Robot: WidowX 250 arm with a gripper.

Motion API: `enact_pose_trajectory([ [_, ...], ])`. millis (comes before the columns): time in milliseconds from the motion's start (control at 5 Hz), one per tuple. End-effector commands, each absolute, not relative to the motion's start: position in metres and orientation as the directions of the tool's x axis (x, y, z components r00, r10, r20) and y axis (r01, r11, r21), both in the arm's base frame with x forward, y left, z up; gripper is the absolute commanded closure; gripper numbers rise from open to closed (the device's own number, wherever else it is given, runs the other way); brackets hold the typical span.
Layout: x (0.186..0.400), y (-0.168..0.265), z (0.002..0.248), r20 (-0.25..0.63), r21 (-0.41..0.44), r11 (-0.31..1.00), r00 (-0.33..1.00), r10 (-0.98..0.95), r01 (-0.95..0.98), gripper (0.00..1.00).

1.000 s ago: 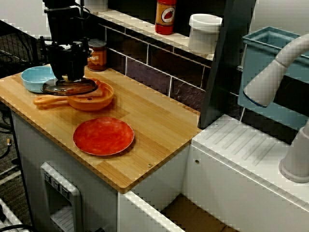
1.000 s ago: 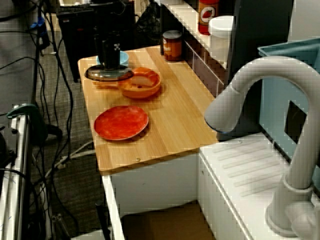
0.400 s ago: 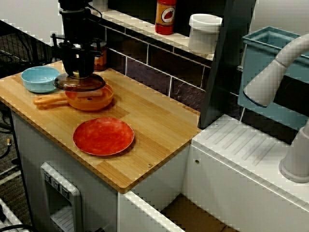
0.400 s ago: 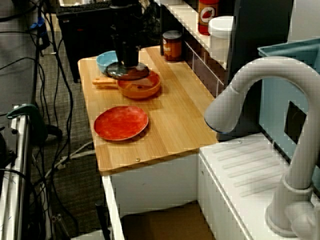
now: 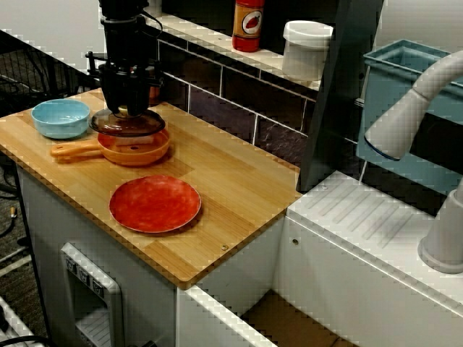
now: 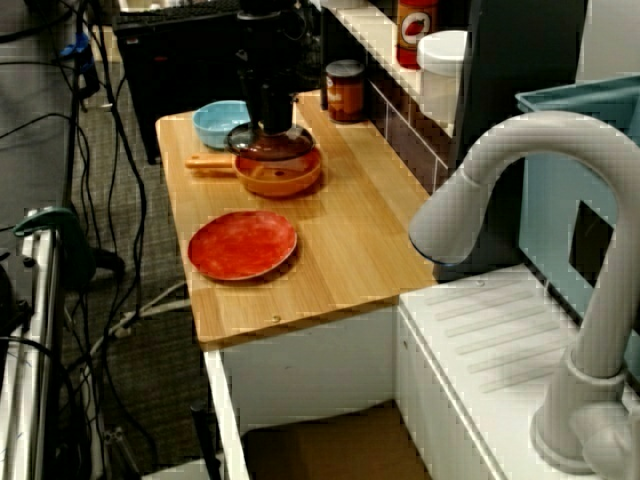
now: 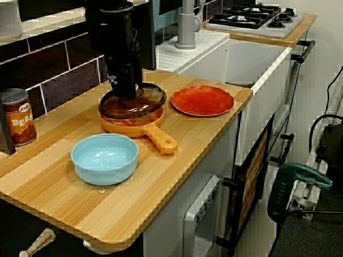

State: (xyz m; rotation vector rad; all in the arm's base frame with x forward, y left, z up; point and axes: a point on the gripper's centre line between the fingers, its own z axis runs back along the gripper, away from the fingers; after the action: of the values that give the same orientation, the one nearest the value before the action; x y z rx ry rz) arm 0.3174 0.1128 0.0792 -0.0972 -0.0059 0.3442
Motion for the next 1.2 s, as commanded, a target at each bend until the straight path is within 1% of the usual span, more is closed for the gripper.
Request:
enact_pose_trajectory([
  [0,0.3199,0.1149,0.0928,0.039,-0.091,0.943,0.945,0.324,-0.319,1.00],
  [400,0.3160,0.1082,0.0897,0.034,-0.092,0.946,0.949,0.313,-0.309,1.00],
  [800,0.3212,0.1093,0.0848,0.029,-0.088,0.944,0.946,0.322,-0.318,1.00],
  [1000,0.3228,0.1102,0.0840,0.035,-0.083,0.946,0.948,0.317,-0.313,0.00],
])
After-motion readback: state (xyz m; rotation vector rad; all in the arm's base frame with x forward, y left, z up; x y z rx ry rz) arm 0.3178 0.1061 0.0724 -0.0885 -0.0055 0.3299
